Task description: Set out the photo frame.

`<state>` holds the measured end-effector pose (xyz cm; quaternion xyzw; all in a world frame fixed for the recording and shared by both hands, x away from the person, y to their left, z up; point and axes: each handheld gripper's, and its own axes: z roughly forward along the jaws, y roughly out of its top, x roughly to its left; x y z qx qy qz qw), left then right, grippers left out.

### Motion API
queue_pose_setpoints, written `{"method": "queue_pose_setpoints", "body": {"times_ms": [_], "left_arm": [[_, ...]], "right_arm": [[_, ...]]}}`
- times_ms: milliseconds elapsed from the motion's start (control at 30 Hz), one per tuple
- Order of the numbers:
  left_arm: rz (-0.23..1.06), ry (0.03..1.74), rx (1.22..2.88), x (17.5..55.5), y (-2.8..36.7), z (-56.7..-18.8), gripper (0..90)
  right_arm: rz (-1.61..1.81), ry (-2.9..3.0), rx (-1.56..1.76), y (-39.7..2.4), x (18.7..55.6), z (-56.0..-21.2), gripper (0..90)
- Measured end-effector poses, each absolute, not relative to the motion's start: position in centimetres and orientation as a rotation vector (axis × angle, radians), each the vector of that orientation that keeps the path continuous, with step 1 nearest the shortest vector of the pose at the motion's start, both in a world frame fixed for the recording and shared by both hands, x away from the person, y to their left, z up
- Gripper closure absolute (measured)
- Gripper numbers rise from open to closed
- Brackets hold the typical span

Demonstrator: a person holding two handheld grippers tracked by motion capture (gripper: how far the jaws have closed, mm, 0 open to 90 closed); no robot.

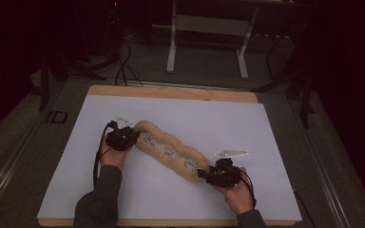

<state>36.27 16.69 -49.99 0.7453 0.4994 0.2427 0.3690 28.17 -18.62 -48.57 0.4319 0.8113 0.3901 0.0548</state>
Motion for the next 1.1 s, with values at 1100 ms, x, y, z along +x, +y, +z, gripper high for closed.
{"method": "queue_pose_setpoints", "body": {"times_ms": [1100], "left_arm": [[0.72,1.383,1.792,30.8,17.3,-50.7,73.9]], "right_arm": [[1.115,2.395,1.229,-18.5,28.9,-48.5,65.2]]}}
